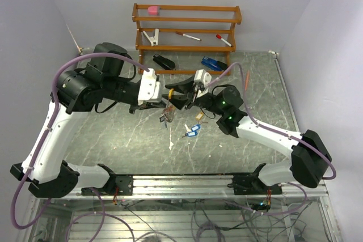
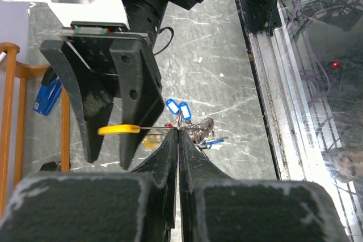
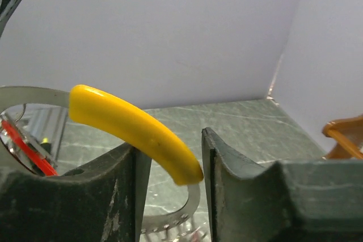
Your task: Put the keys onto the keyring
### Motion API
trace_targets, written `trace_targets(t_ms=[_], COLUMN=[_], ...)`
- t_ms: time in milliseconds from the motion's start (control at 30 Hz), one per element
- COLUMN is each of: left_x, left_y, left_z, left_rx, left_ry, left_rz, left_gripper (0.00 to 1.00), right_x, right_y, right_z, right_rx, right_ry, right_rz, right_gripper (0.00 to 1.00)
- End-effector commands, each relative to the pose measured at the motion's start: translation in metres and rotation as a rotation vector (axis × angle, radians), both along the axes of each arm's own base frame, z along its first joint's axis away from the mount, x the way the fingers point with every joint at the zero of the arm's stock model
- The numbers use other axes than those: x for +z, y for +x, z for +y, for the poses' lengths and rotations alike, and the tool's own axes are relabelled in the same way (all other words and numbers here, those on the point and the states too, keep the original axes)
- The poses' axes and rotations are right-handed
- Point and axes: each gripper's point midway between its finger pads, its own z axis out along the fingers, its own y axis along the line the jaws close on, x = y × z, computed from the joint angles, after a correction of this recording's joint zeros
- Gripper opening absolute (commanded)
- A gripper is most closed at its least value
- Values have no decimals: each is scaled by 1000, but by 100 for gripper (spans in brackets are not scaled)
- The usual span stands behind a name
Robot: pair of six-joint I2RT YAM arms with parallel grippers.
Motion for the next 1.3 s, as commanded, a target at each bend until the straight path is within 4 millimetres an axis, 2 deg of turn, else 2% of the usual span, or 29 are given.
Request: trace_targets(t_ms=[0, 133, 267, 367, 467, 567, 767, 933, 1100, 1267], left_x=[5, -7, -14, -18, -19, -17, 8, 30, 43, 53], left_y=[-4, 9, 17, 21, 25, 33, 53, 83, 93, 93], left_z=[-2, -2, -3, -4, -4, -2, 4, 24, 32, 36], left_rx=[2, 55, 90, 111, 132, 172, 280, 455, 530, 546], left_ry=[-38, -16, 1, 6, 10, 12, -31, -50, -74, -95], left_rz=[-20, -13, -2, 8, 7, -11, -119, -275, -326, -357], left_gripper=[9, 12, 15, 21, 36, 44, 48, 49, 49, 50], right_x=[34, 41, 44, 47, 49, 51, 53, 51, 47, 40], right_y=[18, 23, 29, 33, 37, 39, 47, 53, 49, 50], right_z=[-18, -24, -29, -35, -43, -51, -59, -66, -62, -59], right_rx=[-161, -216, -266, -313, -363, -404, -477, -557, -602, -651], right_ry=[70, 88, 91, 102, 105, 98, 2, -144, -281, -357], right_rz=[-79, -94, -106, -122, -139, -159, -231, -321, -412, -447], right_gripper=[38, 27, 25, 24, 24, 24, 24, 22, 20, 19])
